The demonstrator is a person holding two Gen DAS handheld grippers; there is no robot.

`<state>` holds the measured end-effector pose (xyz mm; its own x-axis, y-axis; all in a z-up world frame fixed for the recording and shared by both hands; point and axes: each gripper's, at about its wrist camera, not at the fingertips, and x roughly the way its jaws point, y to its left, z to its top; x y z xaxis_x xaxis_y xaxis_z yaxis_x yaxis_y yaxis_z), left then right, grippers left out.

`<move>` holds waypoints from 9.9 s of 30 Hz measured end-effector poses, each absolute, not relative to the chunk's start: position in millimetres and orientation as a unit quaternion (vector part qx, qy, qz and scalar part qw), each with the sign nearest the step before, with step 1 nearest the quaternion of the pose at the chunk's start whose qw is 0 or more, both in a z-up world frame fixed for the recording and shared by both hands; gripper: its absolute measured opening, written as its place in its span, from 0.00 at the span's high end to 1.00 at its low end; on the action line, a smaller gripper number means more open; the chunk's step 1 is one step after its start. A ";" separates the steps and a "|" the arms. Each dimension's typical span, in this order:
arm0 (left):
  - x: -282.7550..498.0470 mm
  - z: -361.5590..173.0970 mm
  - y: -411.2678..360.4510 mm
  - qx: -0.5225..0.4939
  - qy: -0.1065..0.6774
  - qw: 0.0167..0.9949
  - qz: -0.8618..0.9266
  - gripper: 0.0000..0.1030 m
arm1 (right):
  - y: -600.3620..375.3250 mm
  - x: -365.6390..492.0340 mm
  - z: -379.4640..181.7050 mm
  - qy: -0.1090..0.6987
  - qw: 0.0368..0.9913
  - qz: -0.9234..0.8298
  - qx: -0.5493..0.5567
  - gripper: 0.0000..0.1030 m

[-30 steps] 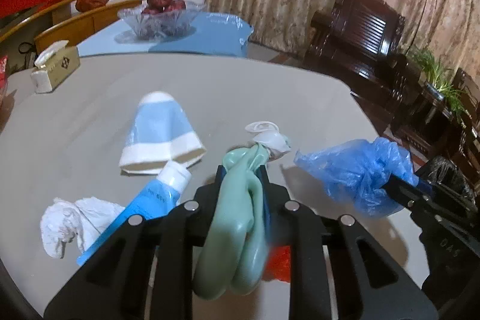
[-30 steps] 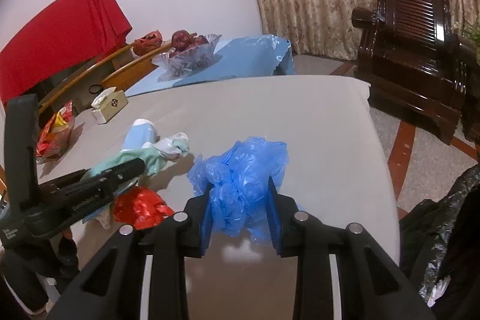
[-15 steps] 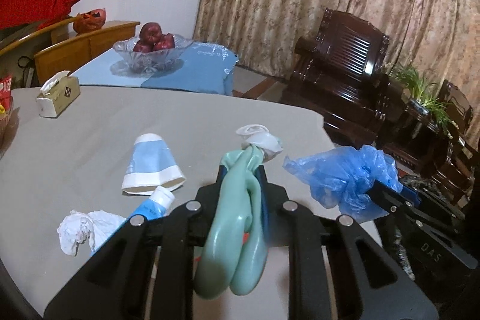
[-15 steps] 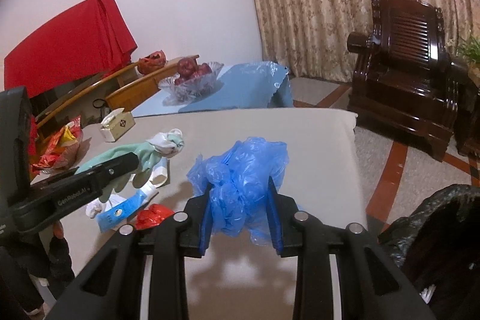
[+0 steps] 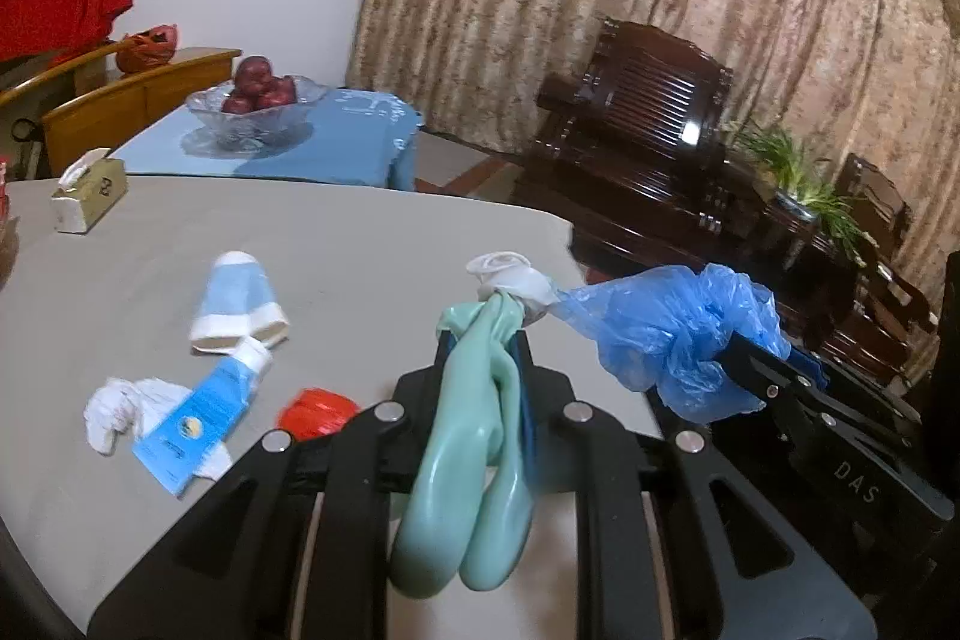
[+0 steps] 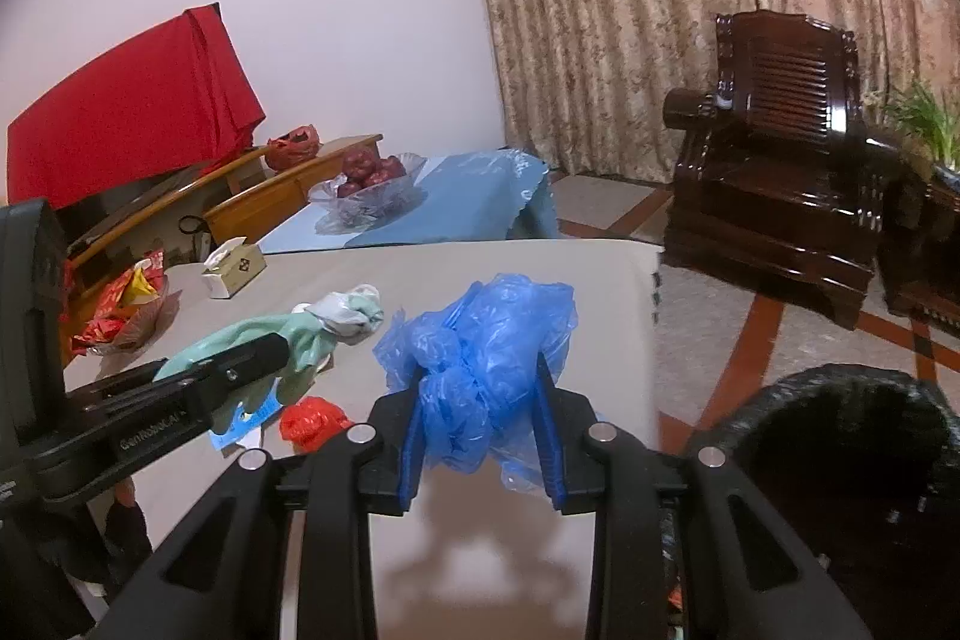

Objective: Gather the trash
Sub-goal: 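Carry the gloves and blue bag over the bin and release both, then return both tools to the table toward the red bag and blue tube, then grasp the red plastic bag with the right gripper while the left gripper grasps the blue tube, then lift the red bag and blue tube off the table with both grippers, then carry the red bag and blue tube over the bin and release both, then return both tools to the table toward the white tissue and paper cup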

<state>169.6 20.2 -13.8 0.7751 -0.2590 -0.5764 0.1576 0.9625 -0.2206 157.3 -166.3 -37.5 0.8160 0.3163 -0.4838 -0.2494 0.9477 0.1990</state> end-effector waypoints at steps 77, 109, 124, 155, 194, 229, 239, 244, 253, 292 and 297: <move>142.0 -17.2 -14.9 -0.023 0.302 0.947 -0.105 0.11 | -250.6 90.0 -50.3 0.259 0.963 0.028 0.065 0.06; 170.2 -75.4 195.1 -0.055 0.339 0.938 0.044 0.11 | -20.6 205.3 -117.6 0.334 0.925 0.181 0.026 0.06; 186.9 -92.5 197.0 -0.064 0.355 0.932 0.024 0.20 | 15.0 229.8 -151.4 0.399 0.888 0.230 0.009 0.59; 260.2 -132.7 147.3 -0.038 0.432 0.901 0.009 0.59 | -55.4 238.4 -149.7 0.392 0.901 0.182 0.045 0.70; 200.1 -112.7 71.3 -0.089 0.414 0.902 -0.086 0.68 | -110.0 201.7 -140.1 0.390 0.905 0.164 0.054 0.61; 183.6 -64.2 28.1 -0.077 0.371 0.916 -0.132 0.69 | -146.1 172.6 -80.1 0.325 0.933 0.143 0.051 0.61; 170.1 -47.6 -38.5 -0.065 0.361 0.910 -0.195 0.69 | -209.0 139.9 -55.3 0.299 0.948 0.093 0.059 0.61; 164.0 -41.3 -82.8 -0.052 0.356 0.903 -0.234 0.69 | -251.6 121.0 -52.1 0.294 0.952 0.055 0.069 0.61; 160.6 -32.7 -162.3 -0.033 0.346 0.891 -0.292 0.69 | -318.4 93.5 -49.3 0.285 0.955 -0.004 0.082 0.61; 175.9 -66.7 -206.8 -0.005 0.360 0.888 -0.287 0.15 | -409.9 59.0 -90.1 0.301 0.941 -0.097 0.121 0.07; 171.3 -52.6 -170.4 -0.010 0.349 0.901 -0.258 0.14 | -387.7 65.4 -79.0 0.291 0.946 -0.078 0.117 0.06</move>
<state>171.3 -170.4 -52.6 0.6229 -0.4722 -0.6238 0.4580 0.8665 -0.1987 65.4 -387.7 -79.0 0.8185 -0.0801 -0.5688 0.2157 0.9606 0.1751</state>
